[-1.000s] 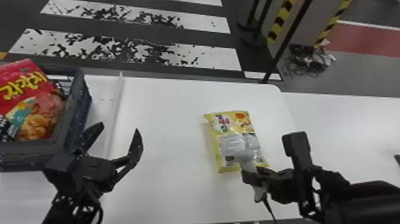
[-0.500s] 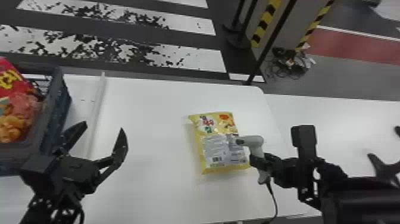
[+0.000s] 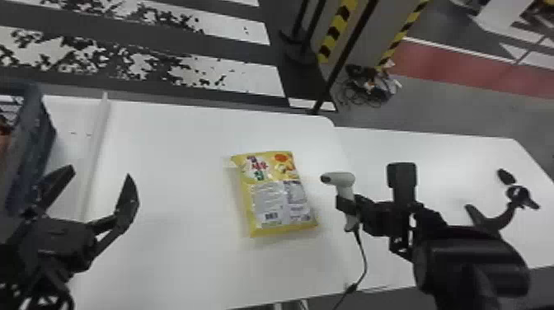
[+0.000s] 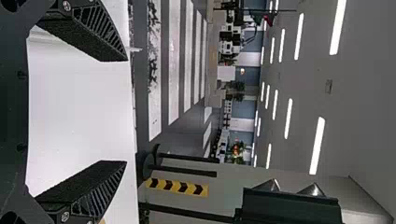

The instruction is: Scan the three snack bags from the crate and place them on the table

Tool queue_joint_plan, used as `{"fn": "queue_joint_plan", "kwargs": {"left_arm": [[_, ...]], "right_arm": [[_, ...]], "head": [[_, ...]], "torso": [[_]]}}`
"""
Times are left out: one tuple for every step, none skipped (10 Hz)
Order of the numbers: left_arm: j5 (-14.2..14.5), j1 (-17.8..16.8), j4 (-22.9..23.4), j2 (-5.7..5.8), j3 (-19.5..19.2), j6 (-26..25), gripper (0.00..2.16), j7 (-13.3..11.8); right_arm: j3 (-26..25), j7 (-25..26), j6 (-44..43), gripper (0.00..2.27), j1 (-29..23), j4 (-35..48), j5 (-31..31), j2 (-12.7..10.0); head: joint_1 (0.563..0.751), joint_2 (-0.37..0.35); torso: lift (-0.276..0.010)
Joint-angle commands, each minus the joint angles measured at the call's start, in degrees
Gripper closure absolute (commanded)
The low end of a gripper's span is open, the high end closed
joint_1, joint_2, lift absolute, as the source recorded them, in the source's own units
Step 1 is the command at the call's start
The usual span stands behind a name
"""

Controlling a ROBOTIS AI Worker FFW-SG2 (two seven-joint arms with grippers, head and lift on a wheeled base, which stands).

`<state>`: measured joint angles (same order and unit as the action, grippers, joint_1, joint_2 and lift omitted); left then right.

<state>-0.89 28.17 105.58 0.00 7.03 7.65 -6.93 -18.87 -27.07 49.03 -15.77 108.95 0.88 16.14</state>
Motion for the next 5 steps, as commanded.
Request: {"fn": "queue_joint_plan", "kwargs": {"left_arm": [[-0.1, 0.4, 0.3, -0.15, -0.3, 0.1, 0.09, 0.0], [-0.1, 0.8, 0.5, -0.15, -0.4, 0.1, 0.09, 0.1], [-0.1, 0.9, 0.6, -0.15, -0.4, 0.1, 0.09, 0.0], [-0.1, 0.9, 0.6, -0.15, -0.4, 0.1, 0.09, 0.0], [-0.1, 0.8, 0.5, -0.15, -0.2, -0.1, 0.09, 0.0]], "right_arm": [[0.3, 0.0, -1.8, 2.26, 3.3, -5.9, 0.1, 1.6], [1.0, 0.0, -3.0, 2.25, 5.2, -9.5, 0.2, 2.7], [1.3, 0.0, -4.1, 2.25, 6.5, -12.6, 0.4, 3.3], [1.4, 0.0, -5.1, 2.25, 7.5, -15.0, 0.4, 3.5], [1.5, 0.0, -6.2, 2.25, 7.6, -16.6, 0.4, 3.6]], "head": [[0.695, -0.35], [0.695, -0.35], [0.695, -0.35], [0.695, -0.35], [0.695, -0.35]], "torso": [[-0.062], [-0.062], [-0.062], [-0.062], [-0.062]]}}
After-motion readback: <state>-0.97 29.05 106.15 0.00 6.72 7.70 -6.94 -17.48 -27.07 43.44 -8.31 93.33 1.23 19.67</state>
